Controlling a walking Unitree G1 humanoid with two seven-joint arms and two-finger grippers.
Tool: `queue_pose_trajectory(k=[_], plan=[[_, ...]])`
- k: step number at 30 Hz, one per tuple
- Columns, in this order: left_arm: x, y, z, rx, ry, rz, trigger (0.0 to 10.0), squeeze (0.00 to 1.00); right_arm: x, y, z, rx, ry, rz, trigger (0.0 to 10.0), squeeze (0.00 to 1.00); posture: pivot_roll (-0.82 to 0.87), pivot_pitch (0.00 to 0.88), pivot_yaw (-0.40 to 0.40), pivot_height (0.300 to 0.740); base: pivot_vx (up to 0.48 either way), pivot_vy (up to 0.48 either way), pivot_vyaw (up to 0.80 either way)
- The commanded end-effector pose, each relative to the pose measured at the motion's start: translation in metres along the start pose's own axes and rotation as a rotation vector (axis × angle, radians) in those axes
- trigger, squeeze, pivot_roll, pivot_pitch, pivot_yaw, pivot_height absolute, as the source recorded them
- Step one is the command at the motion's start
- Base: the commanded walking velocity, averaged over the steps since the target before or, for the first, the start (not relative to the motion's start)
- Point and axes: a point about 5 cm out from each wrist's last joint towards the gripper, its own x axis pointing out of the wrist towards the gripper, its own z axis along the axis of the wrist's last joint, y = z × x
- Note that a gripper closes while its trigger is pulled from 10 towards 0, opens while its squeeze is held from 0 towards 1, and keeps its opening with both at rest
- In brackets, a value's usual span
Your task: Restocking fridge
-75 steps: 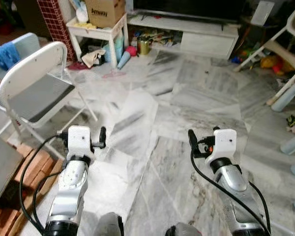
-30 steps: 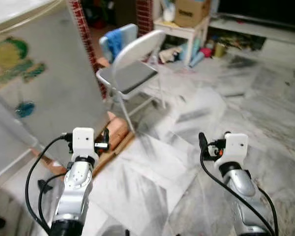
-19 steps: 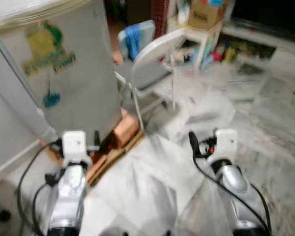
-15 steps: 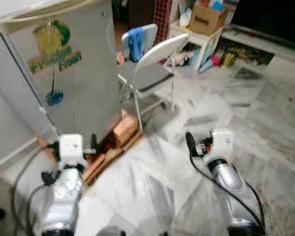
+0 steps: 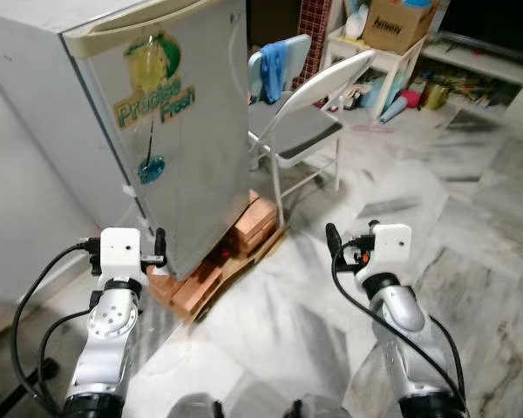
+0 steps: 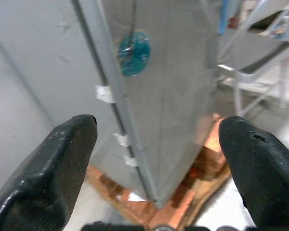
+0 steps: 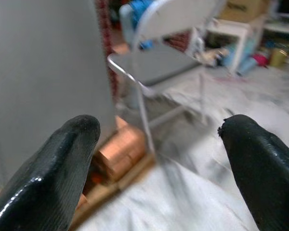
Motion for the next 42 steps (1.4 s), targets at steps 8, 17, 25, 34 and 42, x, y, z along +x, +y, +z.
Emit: queue_pose_trajectory(k=[8,17,25,34,42], plan=[[-0.001,0.008,0.0,0.037,0.0,-0.01,10.0,0.0,0.0,0.004,0.006,0.002,-0.034,-0.01,10.0,0.0,-0.02,0.0,0.034,0.74,0.0,0.48,0.0],[0.0,0.001,0.008,0.032,-0.062,-0.049,10.0,0.0,-0.001,0.001,0.009,-0.005,-0.048,-0.023,10.0,0.0,-0.02,0.0,0.036,0.74,0.0,0.213,0.0],[-0.001,-0.001,0.007,-0.001,-0.054,-0.078,10.0,0.0,0.001,0.0,0.008,0.008,-0.032,-0.029,10.0,0.0,-0.03,0.0,0.03,0.74,0.0,0.0,-0.4],[-0.001,-0.005,0.008,-0.012,-0.065,-0.103,10.0,0.0,0.002,0.0,0.009,0.0,-0.036,-0.03,10.0,0.0,-0.03,0.0,0.03,0.74,0.0,0.326,-0.3],[0.0,-0.007,0.008,-0.012,-0.066,-0.111,10.0,0.0,0.002,0.0,0.009,-0.005,-0.031,-0.031,10.0,0.0,-0.03,0.0,0.028,0.74,0.0,0.435,0.0]])
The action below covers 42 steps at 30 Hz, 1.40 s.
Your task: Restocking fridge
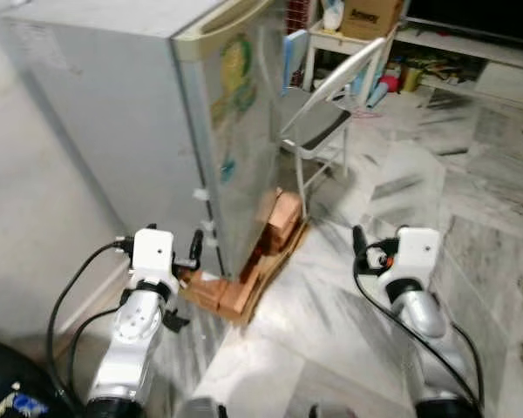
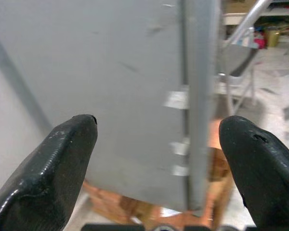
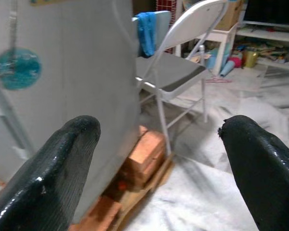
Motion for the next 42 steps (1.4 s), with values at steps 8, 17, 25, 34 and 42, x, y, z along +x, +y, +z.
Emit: queue_pose_trajectory(k=[8,17,25,34,42], plan=[[0.0,-0.012,0.001,-0.008,-0.01,-0.045,10.0,0.0,0.0,-0.01,0.0,-0.019,0.014,-0.031,10.0,0.0,-0.03,0.0,0.026,0.74,0.0,0.051,-0.7],[-0.001,-0.018,0.004,-0.02,-0.04,-0.098,10.0,0.0,0.0,-0.011,0.0,-0.023,0.013,-0.034,10.0,0.0,-0.04,0.0,0.026,0.74,0.0,0.0,-0.19],[-0.001,-0.017,0.006,-0.033,-0.047,-0.108,10.0,0.0,-0.001,-0.011,-0.001,-0.023,0.013,-0.035,10.0,0.0,-0.04,0.0,0.028,0.74,0.158,0.0,-0.36],[-0.002,-0.02,0.005,-0.045,-0.045,-0.124,10.0,0.0,0.0,-0.01,0.0,-0.024,0.013,-0.036,10.0,0.0,-0.05,0.0,0.031,0.74,0.359,0.0,-0.3],[-0.001,-0.019,0.005,-0.039,-0.044,-0.118,10.0,0.0,-0.001,-0.01,0.0,-0.024,0.012,-0.037,10.0,0.0,-0.04,0.0,0.032,0.74,0.308,0.0,-0.24]])
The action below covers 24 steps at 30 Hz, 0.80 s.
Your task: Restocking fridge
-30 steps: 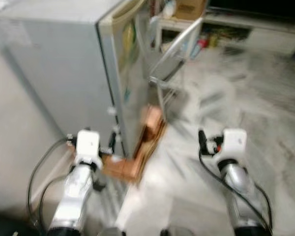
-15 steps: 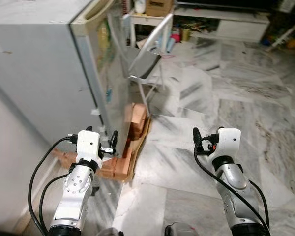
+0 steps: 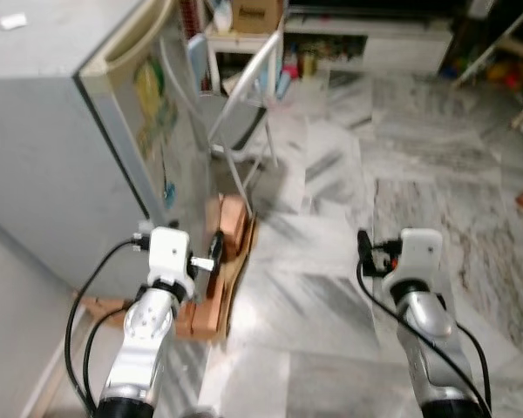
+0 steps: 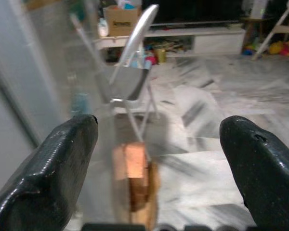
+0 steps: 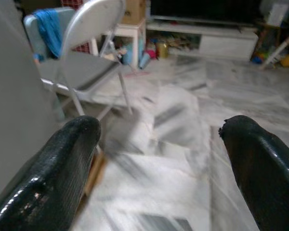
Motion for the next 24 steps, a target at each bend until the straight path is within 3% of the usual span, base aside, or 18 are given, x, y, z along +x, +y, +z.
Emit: queue_pose_trajectory(k=[1,10,17,24], plan=[[0.0,0.003,0.002,0.006,-0.008,0.015,10.0,0.0,-0.001,0.002,0.001,-0.003,-0.003,0.014,10.0,0.0,-0.04,0.0,0.032,0.74,0.255,0.0,0.0],[0.001,0.002,0.002,0.0,-0.009,0.016,10.0,0.0,0.0,0.003,0.001,-0.007,0.0,0.016,10.0,0.0,-0.04,0.0,0.029,0.74,0.179,0.0,-0.15],[0.003,0.02,-0.001,0.056,0.023,0.183,10.0,0.0,-0.001,0.003,0.001,-0.006,-0.002,0.026,10.0,0.0,-0.05,0.0,0.026,0.74,0.0,0.0,0.0],[0.005,0.035,-0.009,0.03,0.082,0.291,10.0,0.0,-0.003,0.007,0.004,-0.041,-0.017,0.075,10.0,0.0,-0.05,0.0,0.02,0.74,0.0,0.0,0.19]])
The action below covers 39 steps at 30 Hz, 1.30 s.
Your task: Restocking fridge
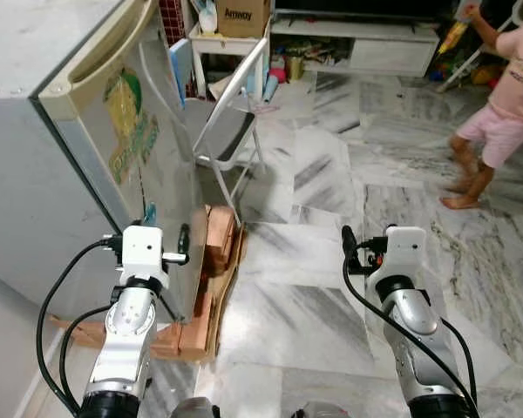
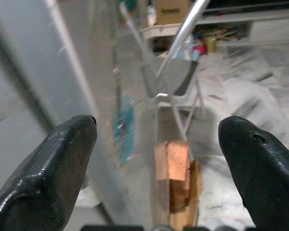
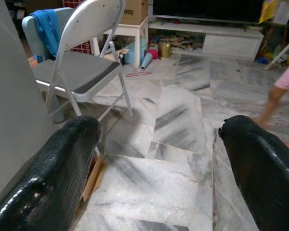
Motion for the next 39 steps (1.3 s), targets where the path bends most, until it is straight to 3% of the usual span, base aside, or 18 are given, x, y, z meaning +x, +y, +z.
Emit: queue_pose_trajectory(k=[1,13,18,22,29,39], plan=[[0.004,0.003,0.0,0.0,0.015,0.016,10.0,0.0,0.0,0.002,0.005,-0.014,-0.023,0.019,10.0,0.0,-0.05,0.0,0.02,0.74,0.0,0.0,0.79],[0.01,-0.007,0.001,-0.008,0.01,0.002,10.0,0.0,-0.001,-0.002,0.005,-0.014,-0.013,-0.003,10.0,0.0,-0.07,0.0,0.019,0.74,0.0,0.0,0.16],[0.023,-0.001,0.005,0.004,0.005,0.06,10.0,0.0,-0.004,-0.002,0.003,-0.012,-0.002,0.013,10.0,0.0,-0.07,0.0,0.012,0.74,0.0,0.0,0.0],[0.035,0.013,0.007,0.023,0.024,0.158,10.0,0.0,-0.006,-0.004,0.005,-0.012,-0.001,0.024,10.0,0.0,-0.08,0.0,0.012,0.74,0.0,0.0,0.0],[0.047,0.015,0.014,-0.002,0.01,0.135,10.0,0.0,-0.01,-0.007,0.004,-0.013,0.006,0.022,10.0,0.0,-0.11,0.0,0.013,0.74,0.0,0.0,0.0],[0.06,0.002,0.018,-0.01,0.001,0.046,10.0,0.0,-0.014,-0.01,0.001,-0.035,0.029,0.014,10.0,0.0,-0.12,0.0,0.018,0.74,0.0,0.0,0.0]])
